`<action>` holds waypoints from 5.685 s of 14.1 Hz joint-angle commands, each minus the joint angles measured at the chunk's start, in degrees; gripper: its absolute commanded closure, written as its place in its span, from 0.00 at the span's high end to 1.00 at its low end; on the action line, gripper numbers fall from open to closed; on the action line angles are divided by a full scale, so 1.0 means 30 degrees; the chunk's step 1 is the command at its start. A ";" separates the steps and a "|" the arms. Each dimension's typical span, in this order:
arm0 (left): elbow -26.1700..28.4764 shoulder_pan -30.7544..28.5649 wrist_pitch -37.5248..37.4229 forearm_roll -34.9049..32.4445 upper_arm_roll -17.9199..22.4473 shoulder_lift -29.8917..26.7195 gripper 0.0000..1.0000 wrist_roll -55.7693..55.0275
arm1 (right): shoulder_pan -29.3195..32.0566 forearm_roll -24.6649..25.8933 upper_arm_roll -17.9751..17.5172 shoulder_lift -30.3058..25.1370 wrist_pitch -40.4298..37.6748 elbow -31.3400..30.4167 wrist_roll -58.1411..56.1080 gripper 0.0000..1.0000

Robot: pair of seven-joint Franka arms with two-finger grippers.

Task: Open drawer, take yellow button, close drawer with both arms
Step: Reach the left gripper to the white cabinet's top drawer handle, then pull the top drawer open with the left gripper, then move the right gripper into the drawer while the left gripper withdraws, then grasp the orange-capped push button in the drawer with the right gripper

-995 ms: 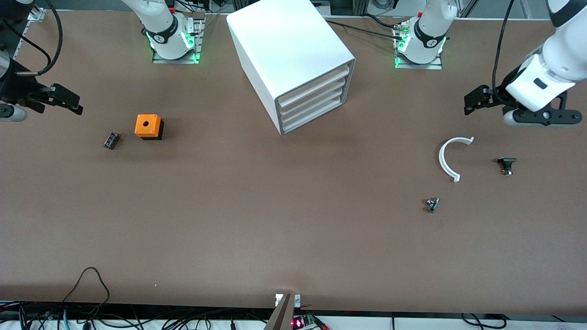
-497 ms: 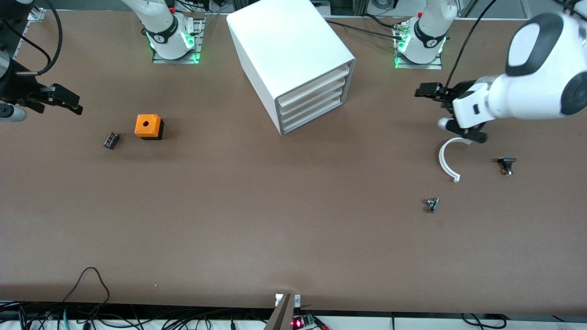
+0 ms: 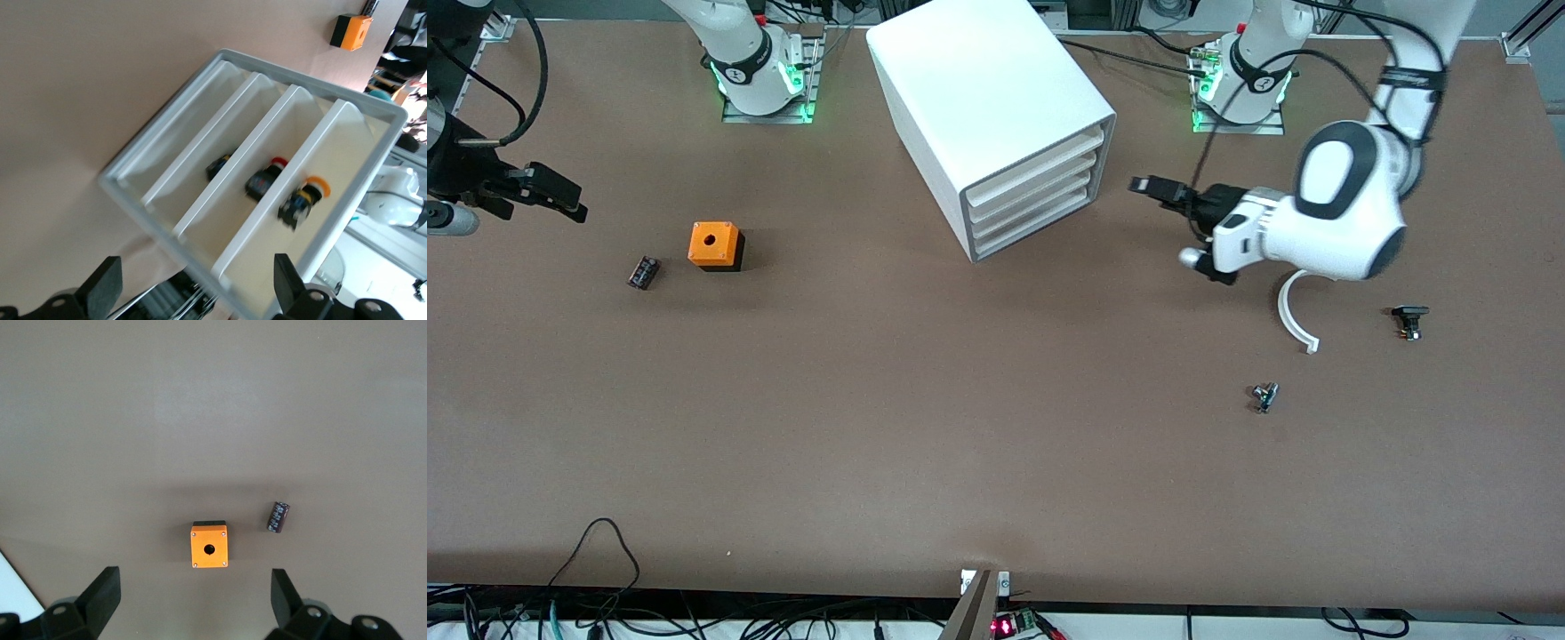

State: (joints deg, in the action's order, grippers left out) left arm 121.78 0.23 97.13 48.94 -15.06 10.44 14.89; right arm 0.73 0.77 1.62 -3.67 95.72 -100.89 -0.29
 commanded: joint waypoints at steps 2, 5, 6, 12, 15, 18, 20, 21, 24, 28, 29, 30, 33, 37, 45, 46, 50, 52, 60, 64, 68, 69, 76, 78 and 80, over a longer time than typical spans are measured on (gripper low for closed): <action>0.1826 -0.0046 0.2422 0.1906 -0.2648 -0.0521 1.00 0.0105 | 0.0197 -0.0169 -0.0071 -0.0123 -0.0120 0.0142 -0.0285 1.00; 0.2151 -0.0046 0.3217 0.2407 -0.3765 -0.0405 0.95 0.0046 | 0.0197 -0.0170 -0.0042 -0.0123 -0.0120 0.0142 -0.0285 1.00; 0.2239 -0.0017 0.3219 0.2436 -0.3942 -0.0375 0.91 0.0046 | 0.0197 -0.0170 -0.0071 -0.0123 -0.0120 0.0142 -0.0285 1.00; 0.2592 -0.0250 0.3453 0.2497 -0.4208 -0.0345 0.00 0.0047 | 0.0197 -0.0170 -0.0042 -0.0123 -0.0091 0.0142 -0.0285 1.00; 0.2242 -0.0749 0.5554 0.1852 -0.2368 -0.0433 0.00 0.0250 | 0.0197 -0.0170 -0.0042 -0.0123 -0.0062 0.0142 -0.0285 1.00; 0.1101 -0.0954 0.7172 0.1587 -0.1310 -0.0404 0.00 0.0163 | 0.0197 -0.0170 -0.0042 -0.0094 -0.0032 0.0142 -0.0226 1.00; 0.0980 -0.1071 0.7262 0.1557 -0.1102 -0.0665 1.00 -0.0071 | 0.0168 -0.0228 -0.0071 -0.0093 -0.0032 0.0142 -0.0226 1.00; 0.0893 -0.1159 0.7378 0.1557 -0.1102 -0.0899 1.00 -0.0071 | 0.0167 -0.0286 -0.0100 -0.0065 0.0229 0.0171 -0.0168 1.00; 0.0426 -0.1595 0.8229 0.0219 -0.0928 -0.1689 1.00 0.0105 | 0.0080 -0.0258 -0.0276 0.0053 0.0701 0.0288 -0.0285 1.00; -0.0806 -0.2389 0.8229 -0.3356 0.0245 -0.3387 1.00 0.0105 | -0.1032 -0.0258 -0.0306 0.0638 0.0467 0.0376 -0.0372 1.00; -0.1010 -0.2622 0.7968 -0.4786 0.0681 -0.3885 1.00 0.0105 | -0.1063 -0.0374 -0.0335 0.0726 0.0437 0.0348 -0.0344 1.00; -0.1882 -0.2654 0.6602 -0.6018 0.1381 -0.4238 1.00 0.0047 | -0.1150 -0.0404 -0.0335 0.0756 0.0408 0.0347 -0.0372 1.00; -0.5660 -0.2654 0.2117 -1.0992 0.2208 -0.4300 1.00 -0.1147 | -0.2347 -0.0639 -0.0715 0.0785 -0.0030 0.0318 -0.0460 1.00; -0.7809 -0.2420 -0.1261 -1.5689 0.2092 -0.4913 1.00 -0.4782 | -0.5654 -0.0726 -0.0745 0.1515 0.0260 0.0406 -0.0431 1.00; -0.7633 -0.2390 -0.1351 -1.6431 0.2150 -0.4974 1.00 -0.5403 | -1.0903 -0.3530 -0.0980 0.6870 0.1369 0.6607 -0.4316 1.00; -0.7691 -0.2390 -0.1351 -1.6431 0.2121 -0.4974 1.00 -0.5403 | -1.1226 -0.3771 -0.1009 0.7749 0.1925 0.7487 -0.5836 1.00; -0.7692 -0.2390 -0.1409 -1.6402 0.2121 -0.4974 1.00 -0.5432 | -1.2487 -0.3687 -0.2352 1.0915 0.2284 1.0858 -0.9626 1.00; -0.7721 -0.2390 -0.1410 -1.6373 0.2121 -0.4974 1.00 -0.5433 | -1.3189 -0.3627 -0.2620 1.1885 0.2311 1.1652 -0.9980 1.00; -0.7721 -0.2390 -0.1439 -1.6343 0.2150 -0.4945 1.00 -0.5403 | -1.5445 -0.2340 -0.2649 1.4377 0.3746 1.3853 -1.3344 1.00; -0.7809 -0.2390 -0.1526 -1.6226 0.2179 -0.4945 1.00 -0.5374 | -1.6091 -0.2279 -0.2590 1.4904 0.3747 1.3853 -1.3673 1.00; -0.7897 -0.2390 -0.1820 -1.6167 0.2208 -0.4945 1.00 -0.5315 | -1.6386 -0.1810 -0.2591 1.5199 0.3865 1.3824 -1.4431 1.00; -0.7897 -0.2390 -0.1820 -1.6167 0.2208 -0.4945 1.00 -0.5286 | -1.6386 -0.1781 -0.2562 1.5286 0.3690 1.3824 -1.4754 1.00; -0.7897 -0.2390 -0.1703 -1.5993 0.2208 -0.4886 1.00 -0.5257 | -1.6766 -0.1400 -0.2474 1.5522 0.2666 1.3707 -1.4933 1.00; -0.7897 -0.2390 -0.1703 -1.5874 0.2208 -0.4886 1.00 -0.5257 | -1.6883 -0.1371 -0.2474 1.5522 0.2372 1.3707 -1.4933 1.00; -0.7897 -0.2390 -0.1703 -1.5874 0.2208 -0.4857 1.00 -0.5257 | -1.6942 -0.1342 -0.2474 1.5522 0.2312 1.3707 -1.4875 0.99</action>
State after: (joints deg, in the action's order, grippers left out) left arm 99.17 -7.20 92.99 1.36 -8.52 -4.53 -0.75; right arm -49.40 -4.00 -6.20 41.91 104.16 -61.99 -44.24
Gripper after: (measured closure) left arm 0.000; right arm 0.004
